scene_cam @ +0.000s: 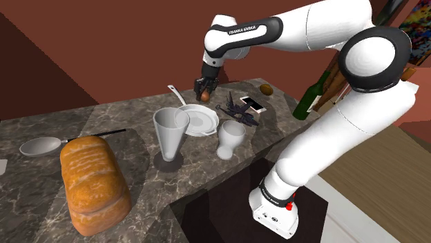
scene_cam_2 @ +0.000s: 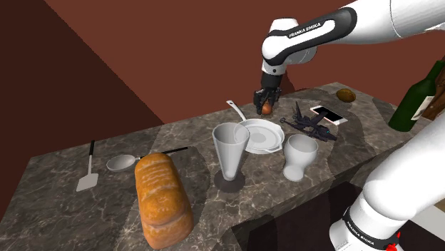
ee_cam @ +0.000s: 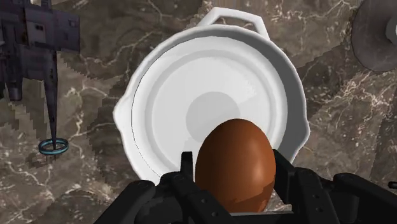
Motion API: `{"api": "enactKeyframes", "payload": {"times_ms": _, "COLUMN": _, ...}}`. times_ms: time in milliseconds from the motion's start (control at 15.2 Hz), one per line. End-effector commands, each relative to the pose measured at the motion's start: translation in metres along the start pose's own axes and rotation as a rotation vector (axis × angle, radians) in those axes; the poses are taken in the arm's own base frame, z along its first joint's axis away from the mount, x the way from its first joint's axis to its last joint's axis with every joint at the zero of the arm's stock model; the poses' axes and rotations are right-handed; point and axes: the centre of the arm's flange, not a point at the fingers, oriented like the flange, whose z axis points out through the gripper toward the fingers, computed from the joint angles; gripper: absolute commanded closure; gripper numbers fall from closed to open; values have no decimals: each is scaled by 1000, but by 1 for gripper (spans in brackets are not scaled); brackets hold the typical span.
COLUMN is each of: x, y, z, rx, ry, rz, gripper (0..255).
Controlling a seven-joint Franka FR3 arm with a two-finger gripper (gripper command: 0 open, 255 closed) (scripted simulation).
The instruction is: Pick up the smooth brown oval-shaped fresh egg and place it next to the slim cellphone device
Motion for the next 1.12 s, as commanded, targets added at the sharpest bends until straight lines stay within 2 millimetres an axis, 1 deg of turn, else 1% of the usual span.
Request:
{"api": "enactKeyframes", "payload": {"times_ms": 0, "x": -9, "y": 24, "z": -2, "rx": 0, "ry": 0, "rz": -1, "gripper": 255}}
{"api": "enactKeyframes", "payload": {"times_ms": 1056, "x": -82, "y": 221, "z": -25, "rx": 0, "ry": 0, "rz": -1, "gripper": 255}}
